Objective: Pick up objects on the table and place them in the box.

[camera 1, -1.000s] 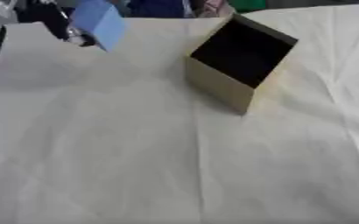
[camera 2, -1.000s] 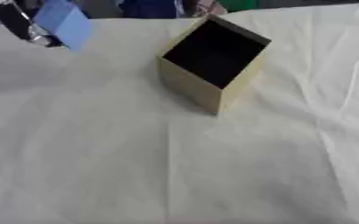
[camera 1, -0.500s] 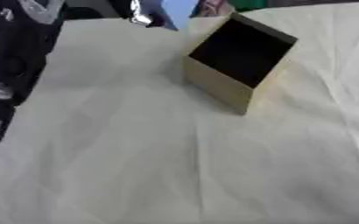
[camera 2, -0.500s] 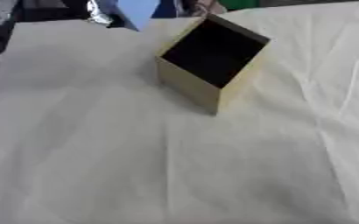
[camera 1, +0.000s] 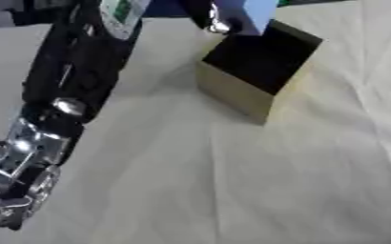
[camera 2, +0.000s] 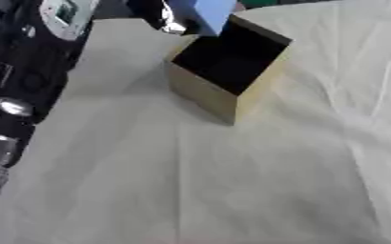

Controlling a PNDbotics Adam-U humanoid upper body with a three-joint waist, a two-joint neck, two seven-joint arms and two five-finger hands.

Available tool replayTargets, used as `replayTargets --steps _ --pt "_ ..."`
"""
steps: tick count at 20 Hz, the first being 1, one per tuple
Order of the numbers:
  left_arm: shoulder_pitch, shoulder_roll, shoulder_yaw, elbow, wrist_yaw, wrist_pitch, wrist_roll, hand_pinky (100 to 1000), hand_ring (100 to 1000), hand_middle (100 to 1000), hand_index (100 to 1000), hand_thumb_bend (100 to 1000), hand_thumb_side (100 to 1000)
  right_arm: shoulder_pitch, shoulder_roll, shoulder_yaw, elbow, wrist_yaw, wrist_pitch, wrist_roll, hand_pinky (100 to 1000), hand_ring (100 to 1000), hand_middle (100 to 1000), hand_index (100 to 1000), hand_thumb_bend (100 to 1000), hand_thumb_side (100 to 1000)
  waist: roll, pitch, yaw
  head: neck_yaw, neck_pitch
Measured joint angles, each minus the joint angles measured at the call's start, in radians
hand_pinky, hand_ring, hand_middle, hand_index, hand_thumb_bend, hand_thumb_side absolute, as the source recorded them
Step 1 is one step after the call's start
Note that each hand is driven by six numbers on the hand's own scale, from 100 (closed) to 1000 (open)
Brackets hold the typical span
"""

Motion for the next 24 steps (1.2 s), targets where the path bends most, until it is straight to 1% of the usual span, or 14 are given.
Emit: replayTargets --steps 4,8,10,13,15,16,18,19,20,21,24 --pt "-0.001 -0.015 0.025 0.033 -0.034 0.013 0.064 875 747 535 686 100 349 -0.024 -0.005 0.004 0.0 -0.016 -0.007 0.012 658 768 586 726 100 811 0.006 0.014 -0.028 0.04 -0.005" --pt "-0.003 -0.018 0.046 0.053 -0.091 0.024 0.128 874 751 539 689 100 331 -0.033 -0.005 0.005 0.0 -0.025 -0.009 0.022 658 769 586 726 100 812 0.008 0.022 -0.047 0.066 -0.007" --pt "-0.003 -0.018 0.049 0.064 -0.124 0.027 0.162 870 757 580 759 100 322 -0.037 -0.005 0.005 0.0 -0.029 -0.01 0.026 658 769 586 727 100 812 0.009 0.025 -0.052 0.073 -0.013" --pt "-0.003 -0.018 0.049 0.083 -0.173 0.031 0.212 870 765 610 780 100 326 -0.041 -0.005 0.01 0.0 -0.032 -0.01 0.031 658 769 586 726 100 812 0.009 0.027 -0.057 0.079 -0.014" --pt "-0.001 -0.018 0.049 0.098 -0.207 0.027 0.245 876 776 627 797 100 370 -0.041 -0.005 0.011 0.0 -0.033 -0.009 0.033 657 770 586 726 100 813 0.009 0.028 -0.06 0.079 -0.014" --pt "0.003 -0.018 0.049 0.106 -0.223 0.022 0.262 878 779 631 802 100 377 -0.042 -0.005 0.011 0.0 -0.033 -0.009 0.035 657 770 586 727 100 813 0.009 0.03 -0.061 0.079 -0.014" --pt "0.007 -0.02 0.049 0.125 -0.256 0.008 0.294 889 803 667 824 221 437 -0.046 -0.005 0.011 0.0 -0.034 -0.009 0.036 657 770 586 727 100 814 0.01 0.032 -0.067 0.079 -0.014" --pt "0.01 -0.022 0.049 0.135 -0.272 -0.001 0.31 892 814 685 836 296 481 -0.047 -0.005 0.011 0.0 -0.036 -0.009 0.037 656 770 586 727 100 814 0.011 0.032 -0.069 0.079 -0.014" --pt "0.012 -0.026 0.049 0.146 -0.287 -0.012 0.326 898 825 701 843 346 497 -0.049 -0.005 0.011 0.0 -0.037 -0.009 0.038 656 770 586 727 100 814 0.012 0.032 -0.071 0.079 -0.014" --pt "0.013 -0.028 0.049 0.156 -0.302 -0.022 0.341 902 832 713 849 386 512 -0.05 -0.005 0.012 0.0 -0.038 -0.008 0.039 656 771 586 727 100 814 0.012 0.033 -0.073 0.079 -0.014" --pt "0.02 -0.028 0.049 0.188 -0.35 -0.045 0.389 921 844 736 862 450 527 -0.05 -0.004 0.016 0.0 -0.04 -0.007 0.041 656 771 586 727 100 815 0.016 0.033 -0.077 0.08 -0.014"
